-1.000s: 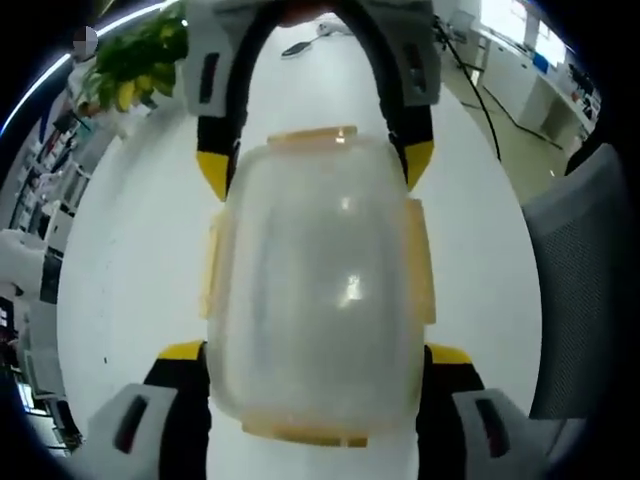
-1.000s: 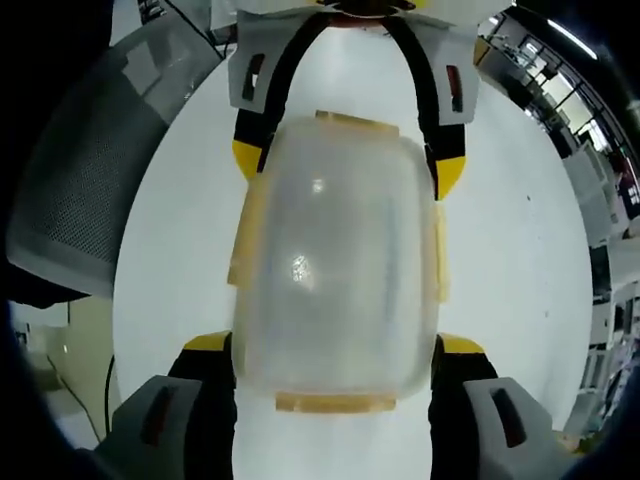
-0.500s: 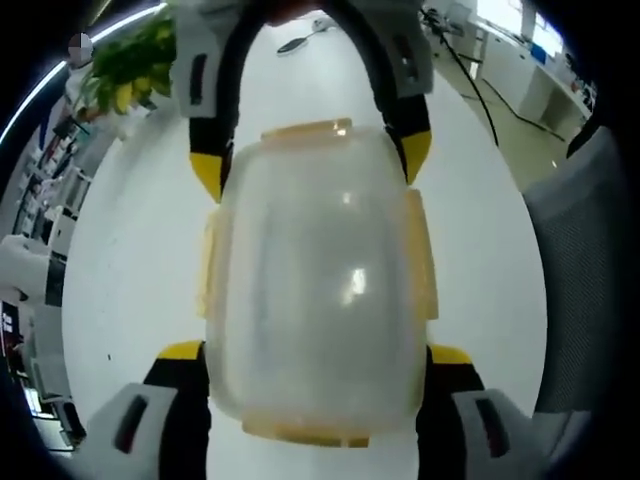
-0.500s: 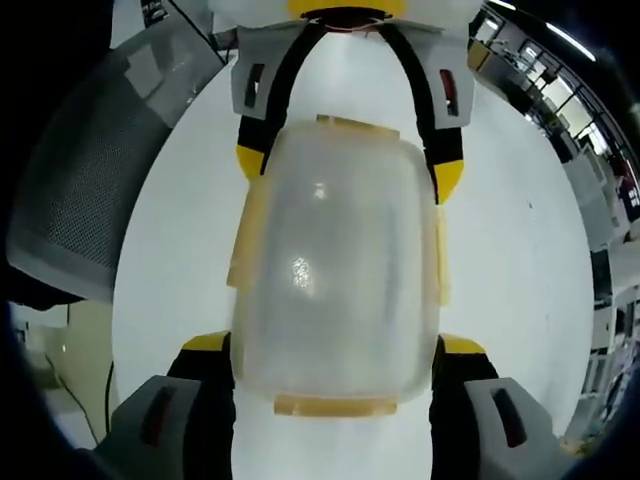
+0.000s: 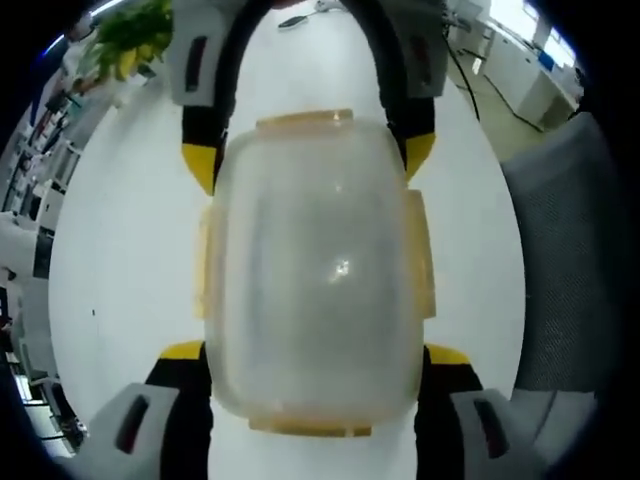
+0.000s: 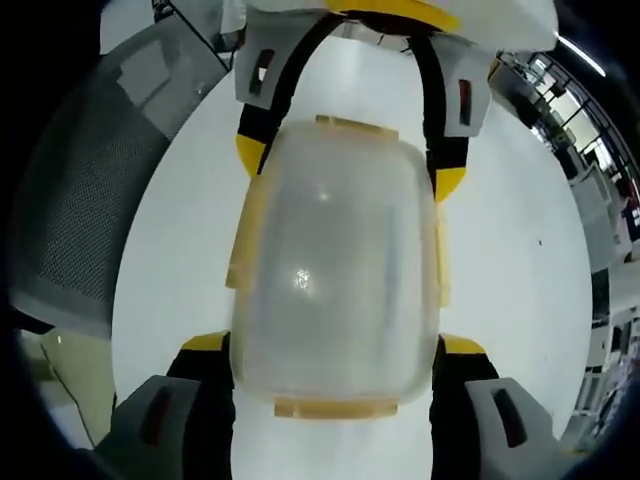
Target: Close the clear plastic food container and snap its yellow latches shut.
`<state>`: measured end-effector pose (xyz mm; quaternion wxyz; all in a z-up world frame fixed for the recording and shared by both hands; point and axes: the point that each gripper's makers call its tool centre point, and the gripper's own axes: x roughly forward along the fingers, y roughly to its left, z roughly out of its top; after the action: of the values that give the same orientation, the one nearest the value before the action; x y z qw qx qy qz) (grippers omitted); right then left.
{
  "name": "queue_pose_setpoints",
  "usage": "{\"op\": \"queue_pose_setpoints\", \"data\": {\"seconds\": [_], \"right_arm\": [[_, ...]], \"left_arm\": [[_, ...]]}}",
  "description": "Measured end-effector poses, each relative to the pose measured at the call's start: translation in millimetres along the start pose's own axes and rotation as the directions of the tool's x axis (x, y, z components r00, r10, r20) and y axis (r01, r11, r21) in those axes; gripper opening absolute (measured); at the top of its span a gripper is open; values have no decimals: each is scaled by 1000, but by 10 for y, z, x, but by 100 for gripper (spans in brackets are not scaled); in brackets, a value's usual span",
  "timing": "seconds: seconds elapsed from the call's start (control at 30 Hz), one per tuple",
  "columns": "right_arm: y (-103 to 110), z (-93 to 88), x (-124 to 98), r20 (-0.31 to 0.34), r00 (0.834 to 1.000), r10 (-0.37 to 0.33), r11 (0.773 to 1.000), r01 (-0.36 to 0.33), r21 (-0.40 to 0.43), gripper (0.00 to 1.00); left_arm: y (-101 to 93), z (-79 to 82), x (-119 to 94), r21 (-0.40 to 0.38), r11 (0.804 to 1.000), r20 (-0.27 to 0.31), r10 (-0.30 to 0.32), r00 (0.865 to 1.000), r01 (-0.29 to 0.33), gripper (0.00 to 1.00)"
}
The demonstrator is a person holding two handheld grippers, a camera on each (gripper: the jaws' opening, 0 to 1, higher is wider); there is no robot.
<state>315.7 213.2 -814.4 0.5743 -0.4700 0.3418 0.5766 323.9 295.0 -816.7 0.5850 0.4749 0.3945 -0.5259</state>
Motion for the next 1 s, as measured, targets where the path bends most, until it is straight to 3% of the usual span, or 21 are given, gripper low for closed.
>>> {"op": "queue_pose_setpoints", "data": {"seconds": [0.17, 0.27, 0.47, 1.0], "right_arm": [[-47, 143, 62, 14, 1000, -2, 1000, 2, 2, 79], [-88, 219, 107, -4, 1000, -6, 1000, 6, 2, 79], [-171, 270, 153, -37, 999, -20, 1000, 21, 7, 79], [-624, 377, 252, -51, 998, -32, 999, 34, 30, 79]], "left_arm": [[28, -134, -31, -4, 1000, 0, -3, 1000, 3, 81], [65, -226, -32, 4, 1000, -28, 2, 1000, -2, 81], [132, -312, -52, 1, 1000, -22, 8, 1000, -8, 81], [589, -522, -25, 34, 999, -67, 10, 998, -8, 81]]}}
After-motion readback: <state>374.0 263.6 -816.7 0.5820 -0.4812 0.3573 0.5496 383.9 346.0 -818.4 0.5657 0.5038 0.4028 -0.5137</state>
